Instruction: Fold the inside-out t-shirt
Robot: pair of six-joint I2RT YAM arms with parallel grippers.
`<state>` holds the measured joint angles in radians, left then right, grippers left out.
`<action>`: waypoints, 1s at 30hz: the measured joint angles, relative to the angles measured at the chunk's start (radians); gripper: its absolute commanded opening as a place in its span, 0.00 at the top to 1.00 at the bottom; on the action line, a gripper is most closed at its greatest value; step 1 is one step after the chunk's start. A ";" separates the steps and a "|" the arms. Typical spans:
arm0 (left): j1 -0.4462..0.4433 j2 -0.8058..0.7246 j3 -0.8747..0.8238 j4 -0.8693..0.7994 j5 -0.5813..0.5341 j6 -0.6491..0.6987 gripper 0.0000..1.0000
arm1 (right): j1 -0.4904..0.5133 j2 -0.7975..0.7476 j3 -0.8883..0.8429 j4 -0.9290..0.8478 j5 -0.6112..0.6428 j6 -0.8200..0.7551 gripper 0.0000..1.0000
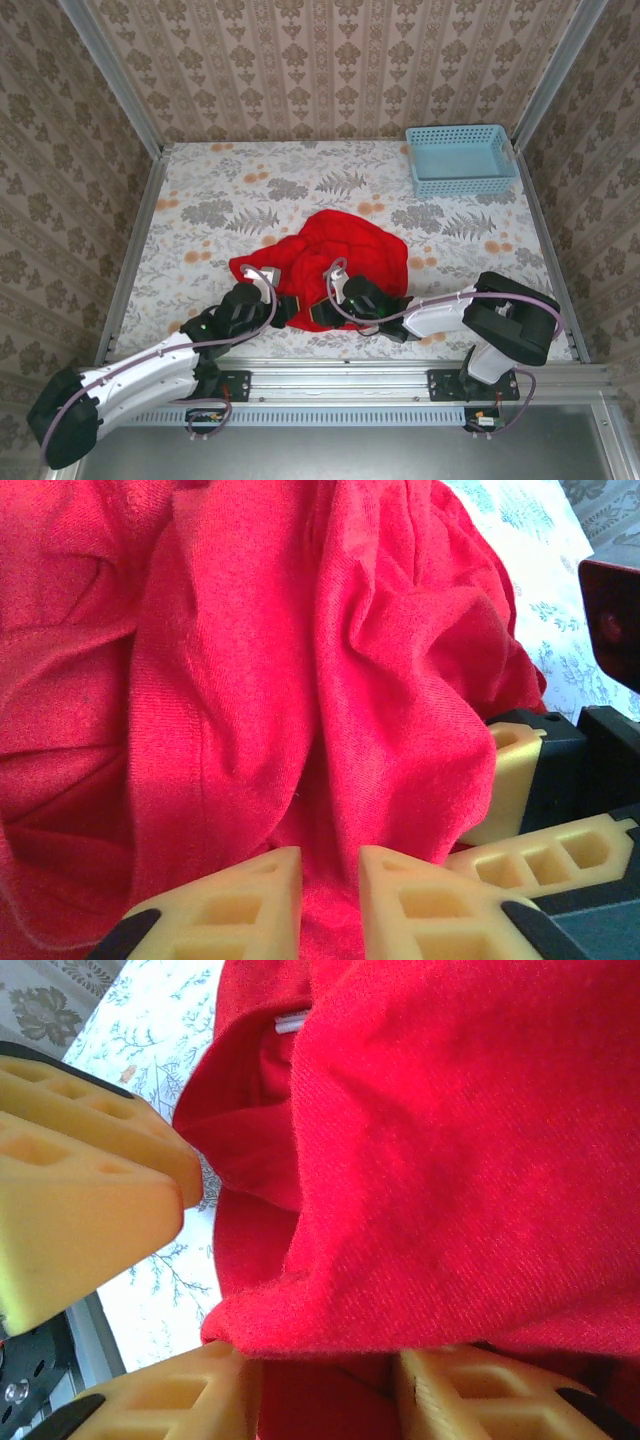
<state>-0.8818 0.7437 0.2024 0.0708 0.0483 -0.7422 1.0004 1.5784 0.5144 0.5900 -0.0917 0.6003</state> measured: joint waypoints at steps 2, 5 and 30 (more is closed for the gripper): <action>0.000 0.000 0.000 -0.006 -0.008 0.001 0.72 | 0.000 0.011 0.014 0.005 -0.006 0.003 0.58; 0.001 -0.001 0.000 -0.027 -0.023 0.001 0.70 | -0.001 0.056 0.078 -0.012 -0.009 0.003 0.61; 0.060 0.426 0.257 -0.079 -0.046 0.082 0.54 | 0.037 -0.276 0.008 -0.267 0.149 -0.051 1.00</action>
<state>-0.8219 1.1702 0.4591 -0.0082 0.0021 -0.6605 1.0378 1.3025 0.5228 0.3229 0.0570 0.5495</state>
